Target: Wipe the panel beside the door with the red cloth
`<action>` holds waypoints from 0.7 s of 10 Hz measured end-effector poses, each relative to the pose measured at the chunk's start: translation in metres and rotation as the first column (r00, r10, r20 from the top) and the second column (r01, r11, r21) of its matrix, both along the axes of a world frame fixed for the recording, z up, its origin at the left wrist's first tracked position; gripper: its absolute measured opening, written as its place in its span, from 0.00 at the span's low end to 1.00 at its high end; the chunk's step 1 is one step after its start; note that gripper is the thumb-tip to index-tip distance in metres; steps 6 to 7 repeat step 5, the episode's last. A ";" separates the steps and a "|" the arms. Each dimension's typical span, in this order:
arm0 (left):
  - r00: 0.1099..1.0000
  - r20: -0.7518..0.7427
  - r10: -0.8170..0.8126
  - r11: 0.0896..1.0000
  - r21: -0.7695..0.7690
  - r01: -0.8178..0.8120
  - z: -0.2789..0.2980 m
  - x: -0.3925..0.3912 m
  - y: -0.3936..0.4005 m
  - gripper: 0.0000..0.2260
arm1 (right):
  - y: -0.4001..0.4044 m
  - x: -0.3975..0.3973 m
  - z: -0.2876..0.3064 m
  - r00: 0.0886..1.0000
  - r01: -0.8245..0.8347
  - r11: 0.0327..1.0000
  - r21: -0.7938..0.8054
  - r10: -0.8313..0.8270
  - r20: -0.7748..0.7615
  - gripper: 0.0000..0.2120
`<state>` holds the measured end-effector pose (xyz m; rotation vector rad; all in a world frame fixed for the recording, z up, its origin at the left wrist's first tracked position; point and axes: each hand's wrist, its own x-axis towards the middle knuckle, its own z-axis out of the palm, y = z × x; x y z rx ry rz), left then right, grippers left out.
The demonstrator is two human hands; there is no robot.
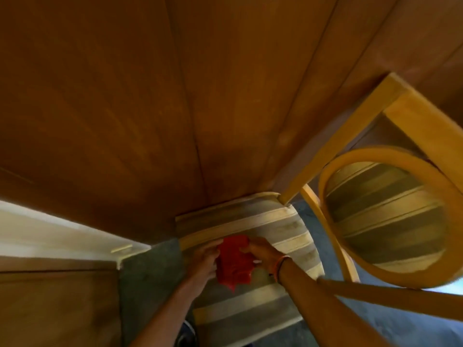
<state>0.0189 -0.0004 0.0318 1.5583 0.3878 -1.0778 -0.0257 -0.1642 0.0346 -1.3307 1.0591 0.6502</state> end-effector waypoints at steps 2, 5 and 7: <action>0.991 -0.102 0.089 0.992 0.101 -0.079 -0.081 -0.023 -0.014 0.18 | 0.010 -0.019 -0.082 0.992 0.122 0.992 -0.014 -0.122 -0.008 0.22; 0.990 0.103 -0.101 0.982 0.171 0.083 -0.088 -0.014 -0.005 0.25 | 0.012 -0.022 -0.078 0.999 -0.019 0.978 -0.209 0.027 0.036 0.35; 0.990 0.103 -0.101 0.982 0.171 0.083 -0.088 -0.014 -0.005 0.25 | 0.012 -0.022 -0.078 0.999 -0.019 0.978 -0.209 0.027 0.036 0.35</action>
